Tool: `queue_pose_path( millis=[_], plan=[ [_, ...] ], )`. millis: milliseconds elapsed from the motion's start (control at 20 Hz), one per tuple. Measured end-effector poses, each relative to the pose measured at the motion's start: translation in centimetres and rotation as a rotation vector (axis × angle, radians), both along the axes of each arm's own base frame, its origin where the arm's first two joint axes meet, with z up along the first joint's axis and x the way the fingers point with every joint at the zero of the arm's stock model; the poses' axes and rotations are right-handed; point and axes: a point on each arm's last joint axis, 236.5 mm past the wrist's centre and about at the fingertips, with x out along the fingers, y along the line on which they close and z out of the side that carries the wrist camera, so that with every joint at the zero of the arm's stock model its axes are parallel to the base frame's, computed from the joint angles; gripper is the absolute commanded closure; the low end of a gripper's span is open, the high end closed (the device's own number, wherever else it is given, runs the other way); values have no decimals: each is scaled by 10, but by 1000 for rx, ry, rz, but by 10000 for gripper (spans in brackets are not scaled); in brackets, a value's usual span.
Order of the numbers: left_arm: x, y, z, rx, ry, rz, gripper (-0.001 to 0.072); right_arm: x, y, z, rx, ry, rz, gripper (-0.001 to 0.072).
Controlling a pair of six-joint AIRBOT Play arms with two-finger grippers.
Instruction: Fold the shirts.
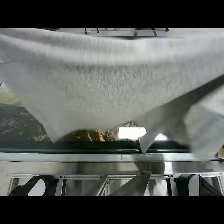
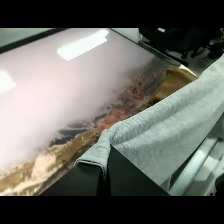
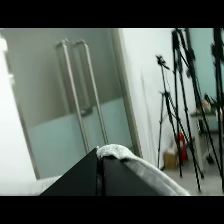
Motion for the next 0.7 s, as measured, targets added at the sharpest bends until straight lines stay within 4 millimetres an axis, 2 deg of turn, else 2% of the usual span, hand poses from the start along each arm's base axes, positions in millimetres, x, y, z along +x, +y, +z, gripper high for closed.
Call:
queue_pose_path(
  millis=[100, 200, 300, 400, 450, 500, 550, 600, 650, 700],
  plan=[
    [30, 4, -28, 29, 98, -2, 693, 36, -16, -27, 28, 113, 37, 696],
    [66, 13, -63, 43, 213, 10, 693, 85, -19, -72, 56, 261, 121, 696],
    [101, 25, -110, 35, 352, 36, 692, 140, -9, -133, 82, 424, 205, 696],
    [133, 38, -167, 5, 500, 67, 695, 195, 5, -205, 102, 588, 242, 695],
    [148, 46, -201, -13, 572, 89, 693, 218, 10, -240, 109, 663, 250, 671],
    [160, 53, -229, -34, 631, 109, 607, 238, 13, -273, 120, 733, 253, 448],
    [172, 61, -258, -57, 684, 137, 377, 257, 12, -300, 135, 787, 242, 298],
    [182, 69, -278, -90, 724, 165, 340, 272, 8, -317, 152, 822, 234, 299],
    [193, 78, -294, -134, 752, 190, 336, 283, 4, -328, 171, 850, 237, 300],
    [203, 86, -303, -176, 769, 207, 337, 289, -2, -330, 183, 860, 245, 302]
  ],
)
